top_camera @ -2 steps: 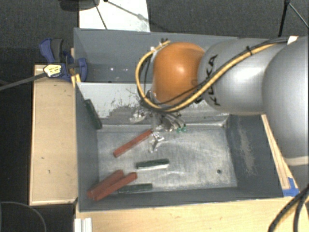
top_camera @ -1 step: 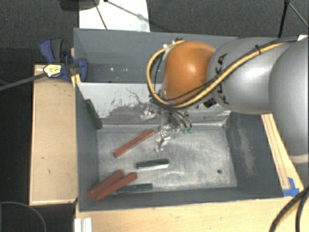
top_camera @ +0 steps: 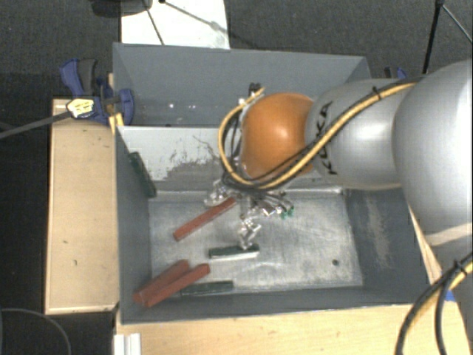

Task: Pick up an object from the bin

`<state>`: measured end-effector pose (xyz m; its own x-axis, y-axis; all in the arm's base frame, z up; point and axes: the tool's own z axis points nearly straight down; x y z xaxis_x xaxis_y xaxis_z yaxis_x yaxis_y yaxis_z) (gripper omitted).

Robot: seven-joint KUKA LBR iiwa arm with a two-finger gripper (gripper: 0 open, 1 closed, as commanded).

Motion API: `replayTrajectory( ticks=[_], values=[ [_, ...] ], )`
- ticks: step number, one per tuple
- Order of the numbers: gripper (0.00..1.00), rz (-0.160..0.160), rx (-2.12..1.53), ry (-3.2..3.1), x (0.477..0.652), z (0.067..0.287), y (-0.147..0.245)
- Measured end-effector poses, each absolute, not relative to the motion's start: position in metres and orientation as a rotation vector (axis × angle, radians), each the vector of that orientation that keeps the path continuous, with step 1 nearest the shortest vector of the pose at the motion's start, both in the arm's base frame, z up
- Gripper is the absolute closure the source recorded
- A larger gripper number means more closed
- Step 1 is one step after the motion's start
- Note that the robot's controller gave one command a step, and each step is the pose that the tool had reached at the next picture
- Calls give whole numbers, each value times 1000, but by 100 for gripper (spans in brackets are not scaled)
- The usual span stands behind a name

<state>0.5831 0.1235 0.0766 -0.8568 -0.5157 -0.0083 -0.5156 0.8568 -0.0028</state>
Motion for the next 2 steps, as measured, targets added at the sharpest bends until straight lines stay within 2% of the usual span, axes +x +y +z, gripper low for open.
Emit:
replayTrajectory(
  ticks=[1, 2],
  values=[
    [100, 2, -988, 2968, 596, 75, 163],
    [100, 2, -982, 2970, 596, 75, 163]
  ],
)
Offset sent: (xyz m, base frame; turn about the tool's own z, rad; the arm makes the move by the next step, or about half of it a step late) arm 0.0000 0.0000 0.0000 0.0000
